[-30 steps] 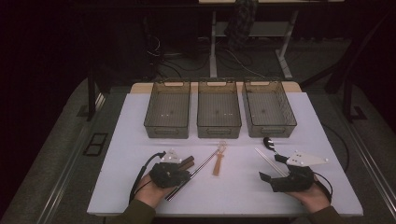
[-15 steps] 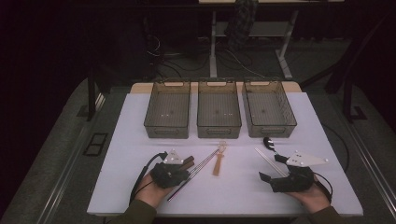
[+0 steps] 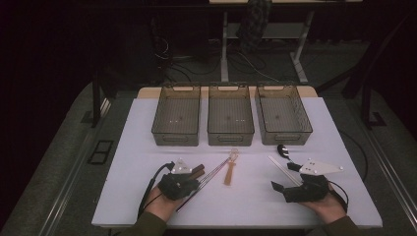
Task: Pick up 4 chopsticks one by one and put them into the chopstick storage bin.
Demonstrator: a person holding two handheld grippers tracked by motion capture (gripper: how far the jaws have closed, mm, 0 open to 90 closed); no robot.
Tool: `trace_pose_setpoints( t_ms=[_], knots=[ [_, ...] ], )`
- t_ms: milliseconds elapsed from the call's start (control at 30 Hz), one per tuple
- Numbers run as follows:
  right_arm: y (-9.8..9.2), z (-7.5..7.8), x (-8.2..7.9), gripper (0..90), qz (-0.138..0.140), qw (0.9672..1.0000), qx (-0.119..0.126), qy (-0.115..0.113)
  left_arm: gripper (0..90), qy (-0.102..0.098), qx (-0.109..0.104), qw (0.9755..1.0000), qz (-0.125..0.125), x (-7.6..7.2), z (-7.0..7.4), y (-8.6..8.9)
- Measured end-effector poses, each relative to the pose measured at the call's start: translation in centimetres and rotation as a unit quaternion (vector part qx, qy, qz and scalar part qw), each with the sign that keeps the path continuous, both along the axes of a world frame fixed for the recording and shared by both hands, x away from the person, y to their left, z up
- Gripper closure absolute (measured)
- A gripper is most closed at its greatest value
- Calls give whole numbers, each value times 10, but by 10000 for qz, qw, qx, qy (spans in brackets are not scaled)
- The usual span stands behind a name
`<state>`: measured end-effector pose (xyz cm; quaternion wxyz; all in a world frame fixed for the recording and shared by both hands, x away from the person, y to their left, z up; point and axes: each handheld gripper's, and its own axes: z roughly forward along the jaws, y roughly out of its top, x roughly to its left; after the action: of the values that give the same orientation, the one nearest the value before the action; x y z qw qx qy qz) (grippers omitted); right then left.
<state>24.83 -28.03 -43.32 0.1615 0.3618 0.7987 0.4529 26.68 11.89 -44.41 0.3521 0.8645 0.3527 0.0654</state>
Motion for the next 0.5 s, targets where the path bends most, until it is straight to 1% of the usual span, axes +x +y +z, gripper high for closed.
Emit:
trace_pose_setpoints(
  t_ms=[100,367,500],
  knots=[
    [0,0,1,105,-3,10000,-5,0,844,-40,40,10000,14,-1,0,-1],
    [0,1,0,105,-10,10000,7,-1,845,-22,45,10000,26,0,2,-1],
    [-1,0,0,105,-17,10000,5,4,845,-22,-30,10000,57,2,5,2]
  ],
)
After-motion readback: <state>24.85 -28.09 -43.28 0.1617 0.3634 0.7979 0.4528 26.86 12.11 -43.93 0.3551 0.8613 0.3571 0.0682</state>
